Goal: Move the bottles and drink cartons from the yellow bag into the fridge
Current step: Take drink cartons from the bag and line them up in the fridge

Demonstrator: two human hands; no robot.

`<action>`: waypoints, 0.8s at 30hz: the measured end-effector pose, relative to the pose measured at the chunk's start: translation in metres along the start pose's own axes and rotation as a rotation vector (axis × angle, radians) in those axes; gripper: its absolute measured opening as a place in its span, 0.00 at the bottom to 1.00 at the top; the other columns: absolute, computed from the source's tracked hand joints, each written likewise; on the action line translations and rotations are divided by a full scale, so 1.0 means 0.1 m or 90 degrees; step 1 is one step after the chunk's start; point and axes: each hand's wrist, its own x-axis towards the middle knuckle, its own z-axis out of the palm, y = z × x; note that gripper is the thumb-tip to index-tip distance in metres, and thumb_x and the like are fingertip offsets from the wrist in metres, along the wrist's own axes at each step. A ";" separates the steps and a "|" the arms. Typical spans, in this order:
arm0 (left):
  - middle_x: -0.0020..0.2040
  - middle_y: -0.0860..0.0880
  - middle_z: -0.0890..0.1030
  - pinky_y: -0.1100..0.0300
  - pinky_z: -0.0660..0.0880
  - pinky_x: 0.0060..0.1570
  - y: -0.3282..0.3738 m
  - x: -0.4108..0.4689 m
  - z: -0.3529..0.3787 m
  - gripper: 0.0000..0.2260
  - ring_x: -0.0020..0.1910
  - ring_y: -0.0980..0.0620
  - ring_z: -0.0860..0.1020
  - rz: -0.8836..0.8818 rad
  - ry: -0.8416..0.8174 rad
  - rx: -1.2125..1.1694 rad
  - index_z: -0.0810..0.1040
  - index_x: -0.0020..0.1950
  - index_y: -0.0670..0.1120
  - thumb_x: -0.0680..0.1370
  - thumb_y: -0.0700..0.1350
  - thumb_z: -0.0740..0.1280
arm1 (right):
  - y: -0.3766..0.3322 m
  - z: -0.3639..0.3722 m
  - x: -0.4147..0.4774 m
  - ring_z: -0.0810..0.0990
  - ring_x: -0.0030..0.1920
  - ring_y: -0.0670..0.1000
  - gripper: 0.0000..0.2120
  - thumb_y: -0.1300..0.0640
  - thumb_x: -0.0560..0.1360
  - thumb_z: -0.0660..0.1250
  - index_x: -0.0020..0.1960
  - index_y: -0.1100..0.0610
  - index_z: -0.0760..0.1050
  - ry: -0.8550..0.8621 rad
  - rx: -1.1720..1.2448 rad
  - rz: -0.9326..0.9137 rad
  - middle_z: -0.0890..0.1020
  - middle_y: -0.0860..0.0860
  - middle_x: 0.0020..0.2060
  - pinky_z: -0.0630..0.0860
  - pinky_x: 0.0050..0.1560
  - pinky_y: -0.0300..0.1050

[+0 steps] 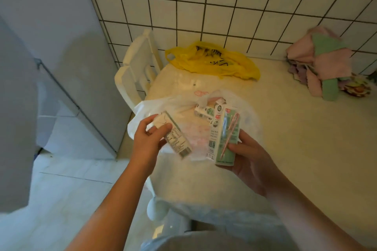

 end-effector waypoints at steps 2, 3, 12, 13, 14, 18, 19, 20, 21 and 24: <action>0.46 0.46 0.84 0.49 0.79 0.51 -0.06 -0.31 -0.10 0.22 0.47 0.46 0.82 -0.054 -0.019 -0.070 0.75 0.65 0.42 0.74 0.46 0.73 | 0.12 0.05 -0.20 0.81 0.55 0.60 0.30 0.61 0.67 0.71 0.69 0.54 0.74 -0.056 0.052 0.027 0.80 0.61 0.60 0.81 0.51 0.58; 0.48 0.44 0.82 0.47 0.79 0.51 -0.10 -0.48 -0.16 0.23 0.48 0.44 0.81 -0.080 -0.029 -0.088 0.75 0.65 0.42 0.73 0.49 0.72 | 0.19 0.08 -0.30 0.81 0.54 0.60 0.33 0.59 0.61 0.77 0.67 0.53 0.77 -0.062 0.095 0.046 0.81 0.60 0.58 0.80 0.54 0.60; 0.50 0.42 0.83 0.50 0.76 0.50 -0.28 -1.85 -0.76 0.23 0.44 0.45 0.82 -0.250 0.022 -0.218 0.81 0.62 0.45 0.77 0.59 0.64 | 0.98 0.57 -0.92 0.79 0.34 0.53 0.35 0.46 0.62 0.78 0.64 0.59 0.73 -0.011 0.078 0.220 0.79 0.56 0.40 0.77 0.43 0.51; 0.51 0.42 0.83 0.50 0.77 0.50 -0.30 -1.97 -0.84 0.23 0.44 0.45 0.82 -0.250 0.034 -0.243 0.80 0.64 0.44 0.78 0.58 0.64 | 1.05 0.66 -0.97 0.79 0.34 0.54 0.29 0.48 0.67 0.73 0.63 0.60 0.73 -0.010 0.100 0.235 0.80 0.57 0.41 0.76 0.44 0.52; 0.52 0.41 0.83 0.50 0.77 0.49 -0.30 -2.09 -0.92 0.22 0.44 0.45 0.81 -0.252 0.041 -0.268 0.79 0.64 0.43 0.78 0.58 0.63 | 1.13 0.74 -1.02 0.79 0.36 0.54 0.25 0.49 0.69 0.69 0.62 0.60 0.75 -0.016 0.130 0.249 0.80 0.58 0.42 0.76 0.46 0.52; 0.55 0.40 0.84 0.50 0.77 0.47 -0.30 -2.47 -1.28 0.21 0.45 0.43 0.81 -0.254 0.077 -0.314 0.77 0.64 0.45 0.81 0.57 0.58 | 1.44 1.09 -1.14 0.78 0.39 0.53 0.22 0.50 0.70 0.66 0.61 0.59 0.79 -0.033 0.158 0.277 0.80 0.57 0.45 0.74 0.44 0.49; 0.56 0.40 0.84 0.51 0.76 0.46 -0.28 -2.57 -1.44 0.21 0.46 0.43 0.81 -0.248 0.085 -0.310 0.77 0.65 0.46 0.81 0.58 0.57 | 1.55 1.22 -1.15 0.77 0.40 0.53 0.23 0.50 0.70 0.67 0.62 0.58 0.79 -0.044 0.148 0.288 0.79 0.57 0.48 0.75 0.43 0.49; 0.57 0.40 0.83 0.52 0.75 0.45 -0.28 -2.62 -1.51 0.22 0.47 0.43 0.81 -0.246 0.087 -0.299 0.76 0.66 0.47 0.80 0.59 0.57 | 1.61 1.28 -1.15 0.77 0.41 0.53 0.24 0.49 0.71 0.67 0.64 0.58 0.78 -0.052 0.139 0.297 0.79 0.58 0.50 0.75 0.43 0.48; 0.58 0.41 0.83 0.53 0.75 0.44 -0.27 -2.67 -1.62 0.22 0.47 0.44 0.80 -0.245 0.095 -0.291 0.76 0.66 0.48 0.80 0.59 0.56 | 1.68 1.37 -1.14 0.77 0.42 0.54 0.25 0.49 0.71 0.66 0.65 0.58 0.78 -0.063 0.123 0.311 0.79 0.58 0.50 0.75 0.43 0.48; 0.59 0.41 0.83 0.54 0.74 0.42 -0.21 -2.82 -2.11 0.22 0.45 0.45 0.78 -0.237 0.121 -0.302 0.76 0.67 0.49 0.81 0.60 0.56 | 1.93 1.80 -1.13 0.79 0.43 0.55 0.23 0.47 0.70 0.63 0.60 0.58 0.82 -0.086 0.051 0.346 0.82 0.59 0.48 0.73 0.46 0.49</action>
